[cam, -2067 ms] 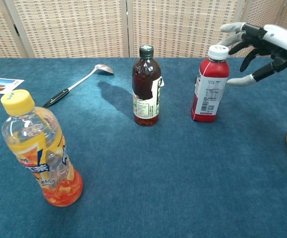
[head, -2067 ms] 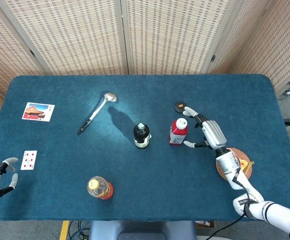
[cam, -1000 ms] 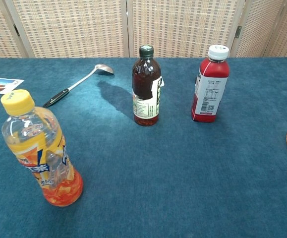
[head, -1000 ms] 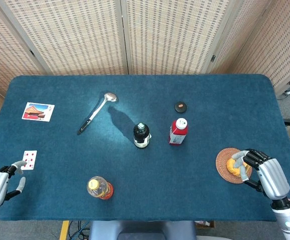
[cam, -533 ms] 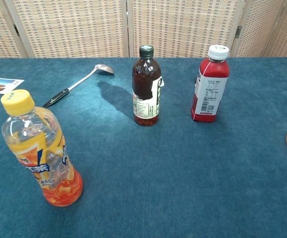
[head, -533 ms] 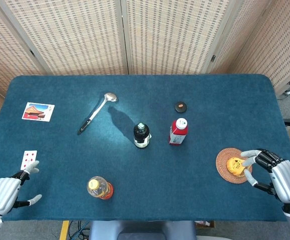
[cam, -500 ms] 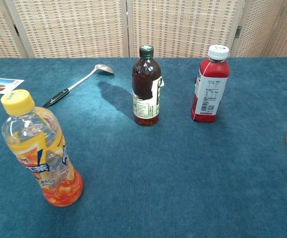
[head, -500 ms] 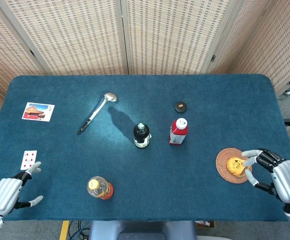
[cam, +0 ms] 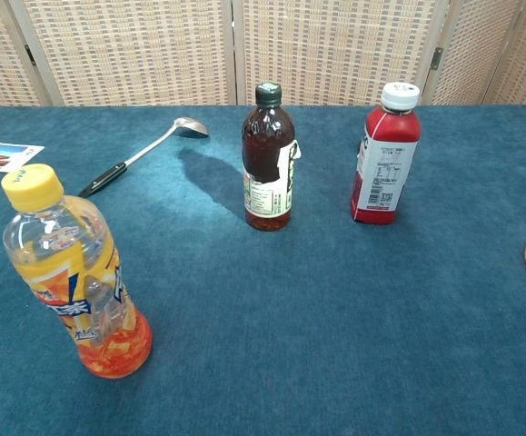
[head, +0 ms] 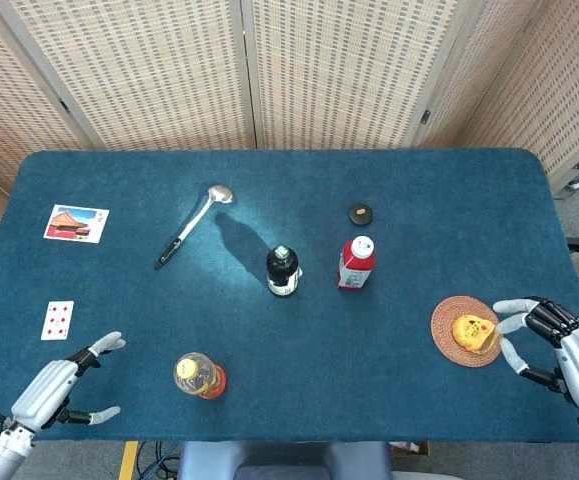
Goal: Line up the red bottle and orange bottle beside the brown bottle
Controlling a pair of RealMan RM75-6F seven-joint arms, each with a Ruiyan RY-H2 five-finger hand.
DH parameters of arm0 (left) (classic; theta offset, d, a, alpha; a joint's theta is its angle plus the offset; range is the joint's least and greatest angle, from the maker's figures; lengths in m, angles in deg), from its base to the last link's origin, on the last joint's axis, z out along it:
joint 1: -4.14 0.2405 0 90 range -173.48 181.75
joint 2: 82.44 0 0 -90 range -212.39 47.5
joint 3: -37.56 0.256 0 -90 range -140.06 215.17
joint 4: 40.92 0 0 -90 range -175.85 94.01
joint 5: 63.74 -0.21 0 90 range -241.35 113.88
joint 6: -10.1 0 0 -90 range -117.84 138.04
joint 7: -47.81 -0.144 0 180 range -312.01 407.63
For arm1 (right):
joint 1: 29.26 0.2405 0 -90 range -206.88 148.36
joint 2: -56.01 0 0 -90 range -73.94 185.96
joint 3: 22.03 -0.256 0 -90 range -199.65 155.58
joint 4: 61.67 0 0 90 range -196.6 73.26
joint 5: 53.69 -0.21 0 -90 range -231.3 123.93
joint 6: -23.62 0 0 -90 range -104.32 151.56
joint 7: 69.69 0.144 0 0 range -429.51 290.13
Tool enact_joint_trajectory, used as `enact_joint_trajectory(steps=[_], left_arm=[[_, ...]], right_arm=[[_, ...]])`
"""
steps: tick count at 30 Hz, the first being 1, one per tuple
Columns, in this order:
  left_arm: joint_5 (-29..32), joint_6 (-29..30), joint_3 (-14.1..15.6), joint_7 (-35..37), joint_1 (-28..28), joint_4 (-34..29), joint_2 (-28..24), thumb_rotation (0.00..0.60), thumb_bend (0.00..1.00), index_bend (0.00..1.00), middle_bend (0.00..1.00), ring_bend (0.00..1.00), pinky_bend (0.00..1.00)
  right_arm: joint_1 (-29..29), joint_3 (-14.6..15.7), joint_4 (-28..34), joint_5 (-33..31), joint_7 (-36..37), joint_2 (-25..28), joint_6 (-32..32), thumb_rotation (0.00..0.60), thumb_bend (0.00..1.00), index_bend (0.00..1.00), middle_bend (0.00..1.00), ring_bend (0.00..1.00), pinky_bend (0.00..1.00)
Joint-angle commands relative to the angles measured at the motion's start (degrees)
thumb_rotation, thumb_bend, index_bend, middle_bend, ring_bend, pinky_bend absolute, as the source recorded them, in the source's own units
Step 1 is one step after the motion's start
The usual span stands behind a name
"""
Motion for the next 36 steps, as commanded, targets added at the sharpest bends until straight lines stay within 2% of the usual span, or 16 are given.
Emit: enact_joint_trajectory(steps=[1,20,36], left_arm=[[0.9,-3.0,-0.8,4.7,-3.1,1.1,2.2,0.6,0.05,0.11,0.16,0.19,0.29],[2.9,-9.2,-1.2,-1.5,-7.9,-4.5,6.0,0.6,0.05,0.13,0.16,0.19,0.29],[6.9,-12.5,-2.9,-4.1,-10.6,-6.1,9.6,0.6,0.05,0.14,0.16,0.19,0.29]], right_arm=[[-0.1,-0.3,-0.2,-0.1,0.4,-0.1,-0.1,0.6,0.4,0.51,0.37,0.3,0.44],[-0.4,-1.1,-0.3,-0.1,0.1,-0.5,0.7,0.6,0.4,0.52,0.37,0.3,0.44],[-0.4,-1.3,-0.2,0.1,0.1,-0.4,1.4,0.6,0.4,0.51,0.37,0.3,0.44]])
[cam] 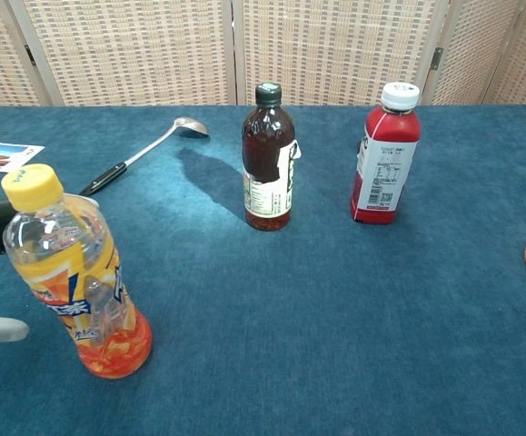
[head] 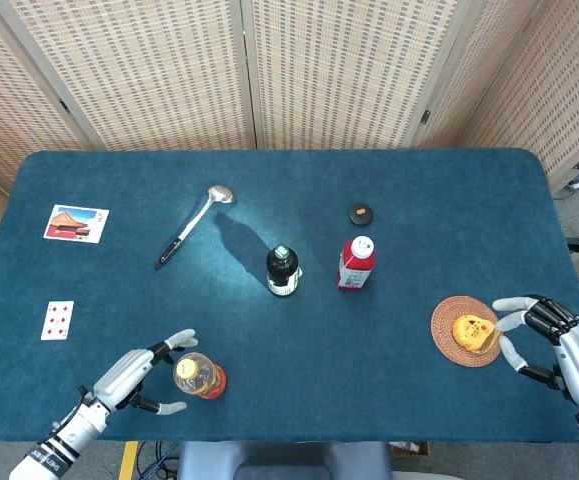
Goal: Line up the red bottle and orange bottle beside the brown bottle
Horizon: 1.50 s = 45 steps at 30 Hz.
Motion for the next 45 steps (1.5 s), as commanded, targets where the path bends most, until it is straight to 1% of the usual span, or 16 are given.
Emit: enact_joint_trajectory(steps=[1,9,14,20,24,28,30,35,39,43,45], left_arm=[[0.3,-0.6,-0.3,0.1,-0.6,-0.5,0.4,0.6,0.05,0.14,0.16,0.19,0.29],[0.5,-1.7,-0.7,0.1,-2.2,-2.2,1.0,0.6,0.05,0.14,0.16,0.19,0.29],[1.7,-1.9,-1.4,-0.4,-2.7,-3.0,2.2,0.6,0.05,0.16,0.16,0.19,0.29],[3.7,-1.4,-2.1,-3.7,-2.6,-2.9,4.1,0.6,0.05,0.19,0.16,0.2,0.29],[5.0,-0.9,-2.4,-4.8,-2.3,-3.0,4.7,0.6,0.05,0.21,0.19,0.21,0.29],[5.9,0.8,-2.9,-5.6,-1.5,-2.9,5.5,0.6,0.05,0.28,0.26,0.24,0.3],[6.2,1.6,-2.9,-6.3,-1.0,-2.8,6.0,0.6,0.05,0.35,0.31,0.26,0.33],[6.7,2.0,-3.1,-7.0,-0.8,-2.6,6.6,0.6,0.05,0.47,0.36,0.3,0.34],[6.9,2.4,-3.2,-7.9,-0.6,-2.2,7.2,0.6,0.05,0.54,0.42,0.33,0.35],[7.0,2.5,-3.1,-8.5,-0.4,-1.9,7.6,0.6,0.05,0.61,0.45,0.35,0.38],[6.9,2.7,-3.0,-8.8,-0.3,-1.8,7.7,0.6,0.05,0.64,0.46,0.37,0.39]], right_arm=[[0.0,0.0,0.0,0.1,0.0,0.0,0.0,0.6,0.4,0.52,0.37,0.3,0.44],[-0.2,0.0,-0.1,0.4,0.2,0.1,-0.2,0.6,0.4,0.51,0.37,0.3,0.44],[-0.3,0.0,-0.2,0.6,0.4,0.2,-0.5,0.6,0.4,0.52,0.37,0.3,0.44],[-0.3,0.0,-0.3,0.6,0.5,0.2,-0.3,0.6,0.4,0.51,0.37,0.3,0.44],[-0.2,0.0,-0.4,0.6,0.4,0.1,0.1,0.6,0.4,0.51,0.37,0.3,0.44],[-0.1,0.0,-0.3,0.7,0.3,0.0,0.2,0.6,0.4,0.51,0.37,0.3,0.44],[-0.2,0.0,-0.3,0.7,0.2,0.0,0.2,0.6,0.4,0.51,0.37,0.3,0.44],[-0.2,0.0,-0.3,0.6,0.2,0.0,0.3,0.6,0.4,0.51,0.37,0.3,0.44],[-0.2,0.0,-0.3,0.4,0.3,0.1,0.3,0.6,0.4,0.51,0.37,0.3,0.44],[-0.3,-0.1,-0.3,0.4,0.5,0.1,0.3,0.6,0.4,0.51,0.37,0.3,0.44],[-0.3,-0.1,-0.3,0.4,0.5,0.2,0.3,0.6,0.4,0.51,0.37,0.3,0.44]])
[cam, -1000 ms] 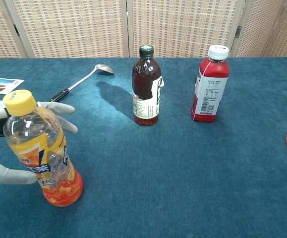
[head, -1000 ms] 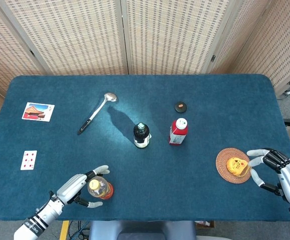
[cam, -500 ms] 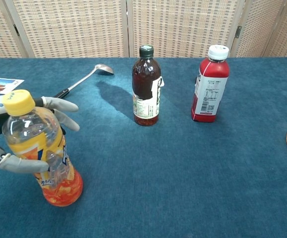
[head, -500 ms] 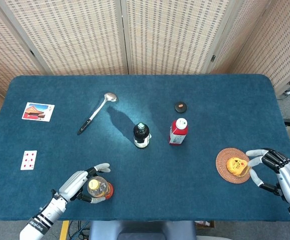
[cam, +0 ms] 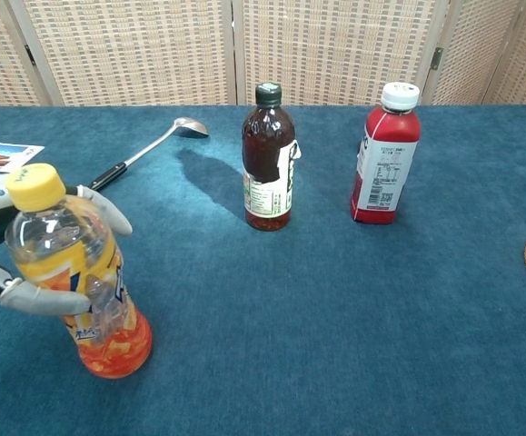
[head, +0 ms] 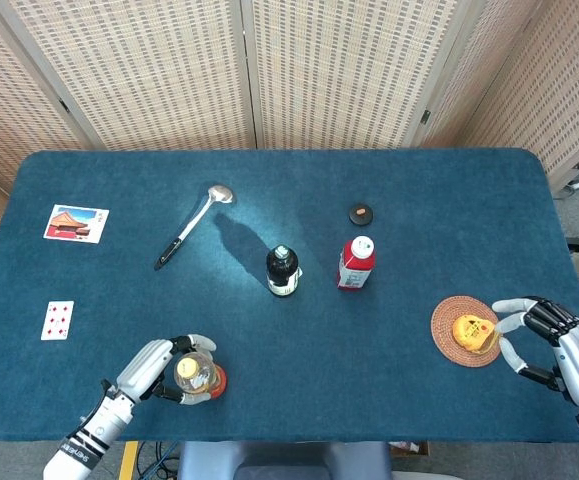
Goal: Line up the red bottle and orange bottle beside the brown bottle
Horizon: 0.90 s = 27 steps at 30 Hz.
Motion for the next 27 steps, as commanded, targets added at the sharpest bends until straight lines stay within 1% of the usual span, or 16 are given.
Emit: enact_joint_trajectory(steps=[1,6,8,15,21,27], left_arm=[[-0.1,0.3,0.1,-0.3,0.2,0.2,0.2,0.6,0.05,0.65,0.47,0.37,0.4],[-0.2,1.7,-0.3,-0.6,0.8,0.5,0.8,0.6,0.05,0.72,0.51,0.41,0.44],[-0.1,2.1,-0.5,-0.5,0.9,0.7,1.1,0.6,0.05,0.73,0.52,0.42,0.45],[0.1,2.6,-1.1,-0.7,1.0,1.2,1.4,0.6,0.05,0.75,0.54,0.44,0.46],[0.6,3.3,-2.2,-1.5,0.9,1.2,1.3,0.6,0.05,0.75,0.54,0.44,0.46],[1.6,4.8,-3.6,-3.2,1.2,1.1,1.8,0.6,0.05,0.77,0.57,0.47,0.48]], right_arm=[[0.0,0.0,0.0,0.0,0.0,0.0,0.0,0.6,0.4,0.51,0.38,0.3,0.44],[0.0,0.0,0.1,0.0,-0.1,0.0,0.0,0.6,0.4,0.52,0.38,0.3,0.44],[-0.1,0.0,0.1,0.0,-0.1,0.0,-0.1,0.6,0.4,0.51,0.38,0.3,0.44],[-0.2,-0.1,0.1,-0.1,0.1,0.2,-0.1,0.6,0.4,0.51,0.38,0.3,0.44],[-0.3,-0.3,0.2,-0.2,0.3,0.3,-0.4,0.6,0.4,0.51,0.38,0.3,0.44],[-0.3,-0.3,0.2,-0.3,0.3,0.3,-0.3,0.6,0.4,0.52,0.38,0.3,0.44]])
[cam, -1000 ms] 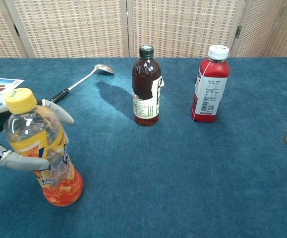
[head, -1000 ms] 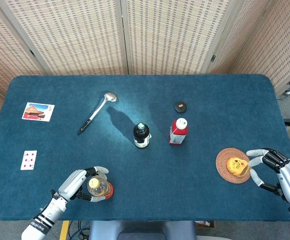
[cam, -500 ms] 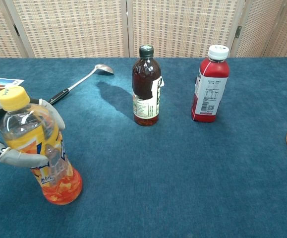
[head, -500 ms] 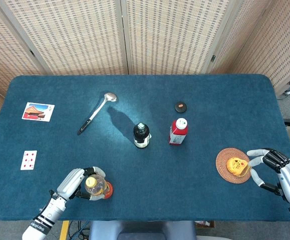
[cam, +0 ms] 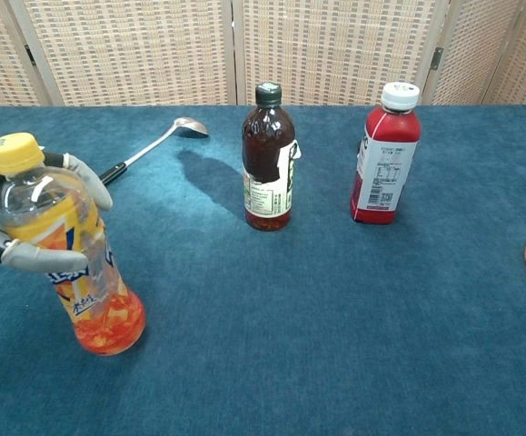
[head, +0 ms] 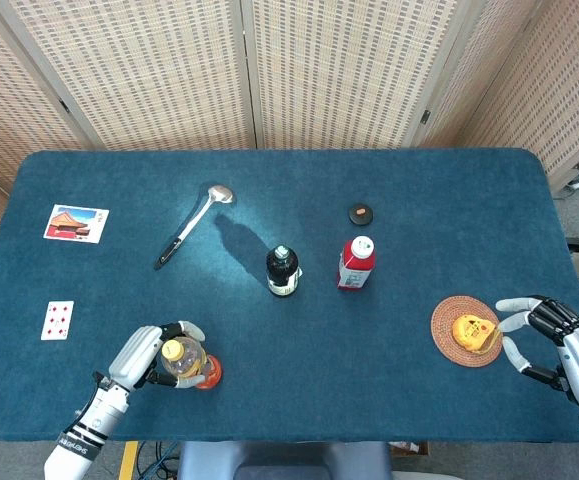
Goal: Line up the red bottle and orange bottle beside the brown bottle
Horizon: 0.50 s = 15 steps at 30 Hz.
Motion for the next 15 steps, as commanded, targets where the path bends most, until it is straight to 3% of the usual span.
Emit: enact_joint_trajectory(steps=[1,15], left_arm=[[0.3,0.5,-0.5,-0.3,0.1,-0.1,0.2,0.6,0.05,0.77,0.57,0.47,0.48],[3.5,0.9,-5.3,-5.6,-1.9,1.0,0.6,0.6,0.05,0.79,0.59,0.49,0.49]], right_arm=[[0.0,0.0,0.0,0.0,0.0,0.0,0.1,0.6,0.4,0.51,0.38,0.3,0.44],[-0.1,-0.2,0.1,-0.1,-0.1,0.0,0.0,0.6,0.4,0.51,0.38,0.3,0.44]])
